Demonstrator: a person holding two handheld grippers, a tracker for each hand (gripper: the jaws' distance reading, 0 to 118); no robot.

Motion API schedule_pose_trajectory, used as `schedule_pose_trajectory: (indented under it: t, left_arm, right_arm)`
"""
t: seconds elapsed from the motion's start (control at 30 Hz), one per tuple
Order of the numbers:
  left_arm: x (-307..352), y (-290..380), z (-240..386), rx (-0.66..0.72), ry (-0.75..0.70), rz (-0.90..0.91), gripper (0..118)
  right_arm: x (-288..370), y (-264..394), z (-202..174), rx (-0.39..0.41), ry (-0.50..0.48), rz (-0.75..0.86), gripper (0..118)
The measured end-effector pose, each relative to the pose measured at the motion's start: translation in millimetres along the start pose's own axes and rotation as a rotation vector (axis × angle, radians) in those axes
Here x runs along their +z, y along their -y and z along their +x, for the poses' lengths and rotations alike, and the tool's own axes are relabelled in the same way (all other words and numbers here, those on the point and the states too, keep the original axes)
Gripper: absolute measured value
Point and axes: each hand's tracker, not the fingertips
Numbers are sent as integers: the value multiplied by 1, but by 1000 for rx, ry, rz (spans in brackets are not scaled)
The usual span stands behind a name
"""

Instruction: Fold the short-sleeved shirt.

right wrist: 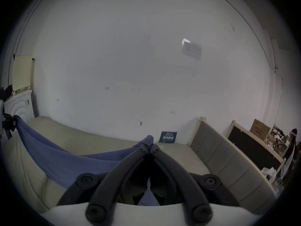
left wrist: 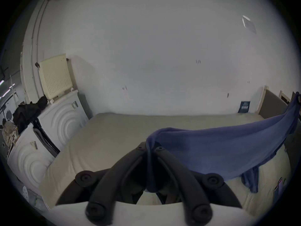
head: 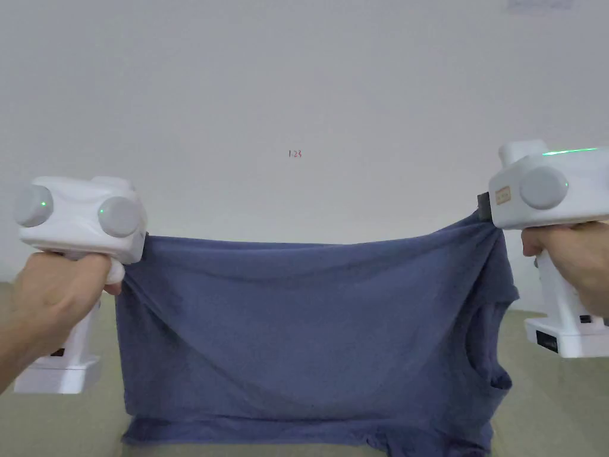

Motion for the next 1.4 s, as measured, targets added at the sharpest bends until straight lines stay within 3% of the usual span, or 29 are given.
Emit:
schedule_pose_trajectory:
  t: [0.17,0.23,0.37,0.47,0.5,0.57,0.77,0.87,1.07,1.4]
  left_arm:
    - [-7,54,2,-41,16,-58,6]
    - [1,78,-1,-61,39,-84,6]
    - [29,128,-16,-77,68,-126,6]
    - [55,170,-31,-108,88,-181,6]
    - [67,188,-34,-109,83,-182,6]
    - [91,220,-43,-104,109,-209,6]
    - [159,313,-60,-87,143,-263,6]
    - [184,351,-71,-55,146,-299,6]
    - [235,399,-98,47,201,-312,6]
    - [263,436,-104,-19,207,-329,6]
  right_arm:
    - [-4,74,-1,28,-40,-100,0]
    - [31,105,-11,84,-40,-74,0]
    - [81,165,-10,10,-96,-147,0]
    - [138,211,-12,29,-134,-181,0]
    - [139,227,0,-24,-180,-192,0]
    - [172,255,4,-42,-186,-211,0]
    - [264,336,12,-36,-210,-277,0]
    - [299,366,21,-130,-224,-306,0]
    - [345,410,38,-129,-229,-353,0]
    - [374,440,43,-140,-237,-385,0]
